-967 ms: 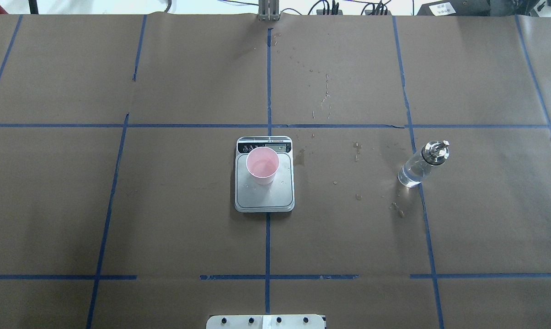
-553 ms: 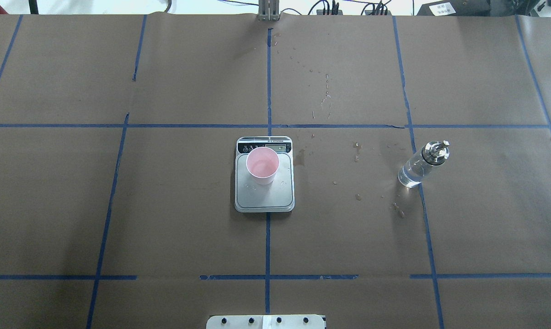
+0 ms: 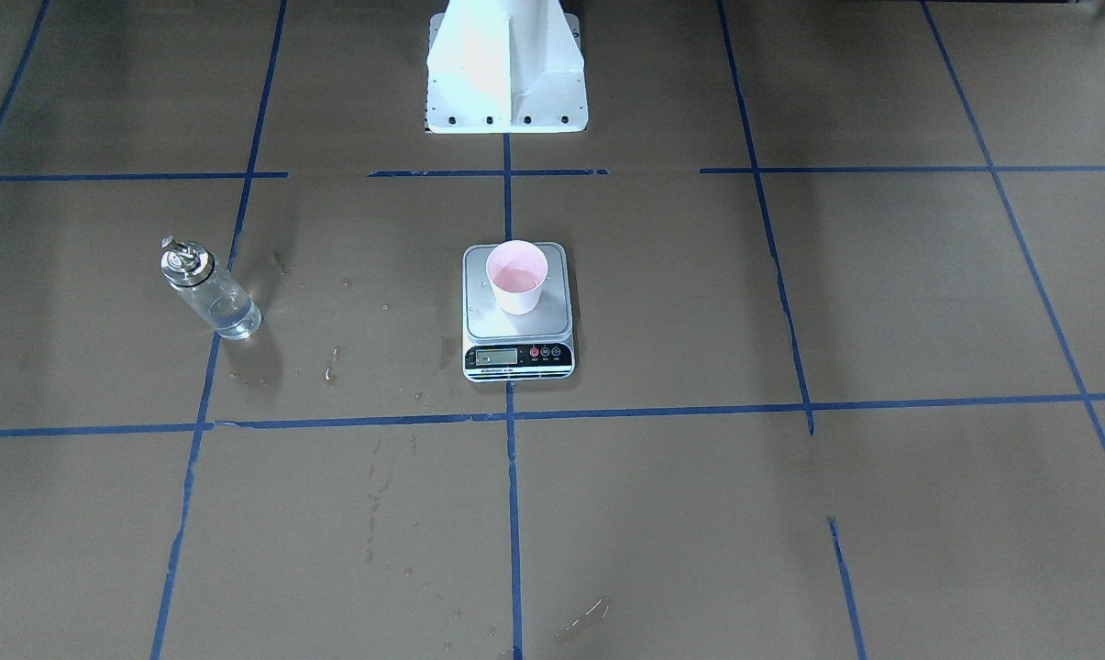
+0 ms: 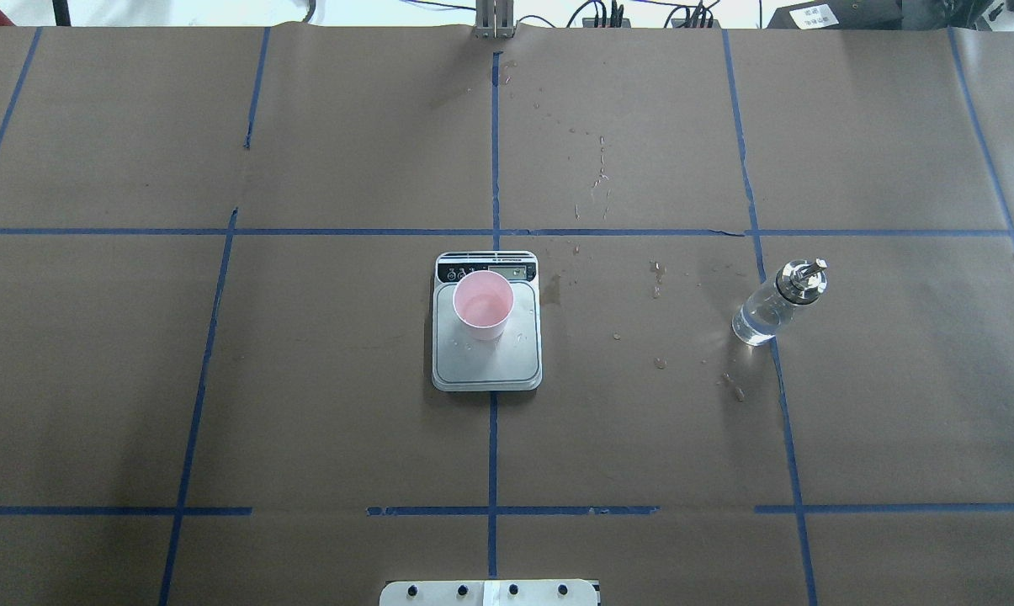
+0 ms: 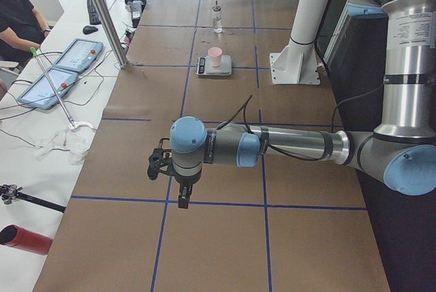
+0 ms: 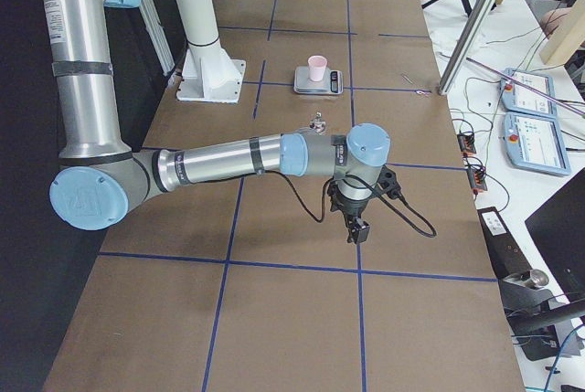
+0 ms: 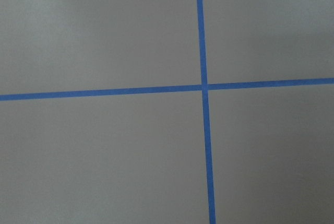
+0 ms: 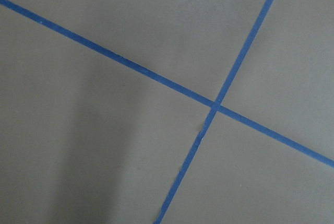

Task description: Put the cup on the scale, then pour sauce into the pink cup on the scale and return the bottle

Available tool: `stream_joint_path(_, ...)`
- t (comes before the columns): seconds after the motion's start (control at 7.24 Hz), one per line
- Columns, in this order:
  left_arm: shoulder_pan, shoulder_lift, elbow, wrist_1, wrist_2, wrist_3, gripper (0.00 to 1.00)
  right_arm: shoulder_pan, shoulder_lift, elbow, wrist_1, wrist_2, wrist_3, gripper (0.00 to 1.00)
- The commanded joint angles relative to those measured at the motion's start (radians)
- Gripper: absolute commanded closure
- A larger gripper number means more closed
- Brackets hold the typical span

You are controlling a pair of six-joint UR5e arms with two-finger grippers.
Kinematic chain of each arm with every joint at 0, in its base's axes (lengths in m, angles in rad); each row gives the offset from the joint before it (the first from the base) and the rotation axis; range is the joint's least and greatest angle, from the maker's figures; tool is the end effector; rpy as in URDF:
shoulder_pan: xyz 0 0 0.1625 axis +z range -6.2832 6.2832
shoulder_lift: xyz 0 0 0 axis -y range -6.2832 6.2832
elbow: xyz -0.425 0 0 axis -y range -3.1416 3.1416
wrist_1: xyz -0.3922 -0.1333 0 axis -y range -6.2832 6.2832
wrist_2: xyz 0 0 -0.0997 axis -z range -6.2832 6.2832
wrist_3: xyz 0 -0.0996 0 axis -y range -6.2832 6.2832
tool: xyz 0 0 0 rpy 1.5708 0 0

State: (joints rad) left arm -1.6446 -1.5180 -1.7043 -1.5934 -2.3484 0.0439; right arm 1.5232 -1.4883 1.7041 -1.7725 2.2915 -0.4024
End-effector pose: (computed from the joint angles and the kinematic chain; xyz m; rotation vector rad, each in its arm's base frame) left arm -0.0983 -0.4690 0.6156 0.1436 0.7697 0.0118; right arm 0.0428 -0.5215 0.5755 0.1416 -0.7129 -0.4353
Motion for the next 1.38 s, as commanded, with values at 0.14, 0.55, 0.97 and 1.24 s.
stream_joint_path(0.14,0.011,0.035,0.008,-0.034,-0.006,0.008,0.0,0.0,-0.033,0.023,-0.001,0.017,-0.003,0.0)
stream_joint_path(0.55,0.022,0.032,0.005,-0.03,-0.057,0.004,0.0,-0.003,-0.047,0.011,-0.001,0.023,-0.007,0.0)
stream_joint_path(0.97,0.034,0.033,-0.005,-0.028,-0.057,0.007,0.0,-0.003,-0.063,-0.012,0.059,0.109,-0.007,0.0)
stream_joint_path(1.24,0.041,0.033,-0.003,-0.028,-0.058,0.008,0.0,-0.003,-0.066,-0.017,0.059,0.106,-0.006,0.0)
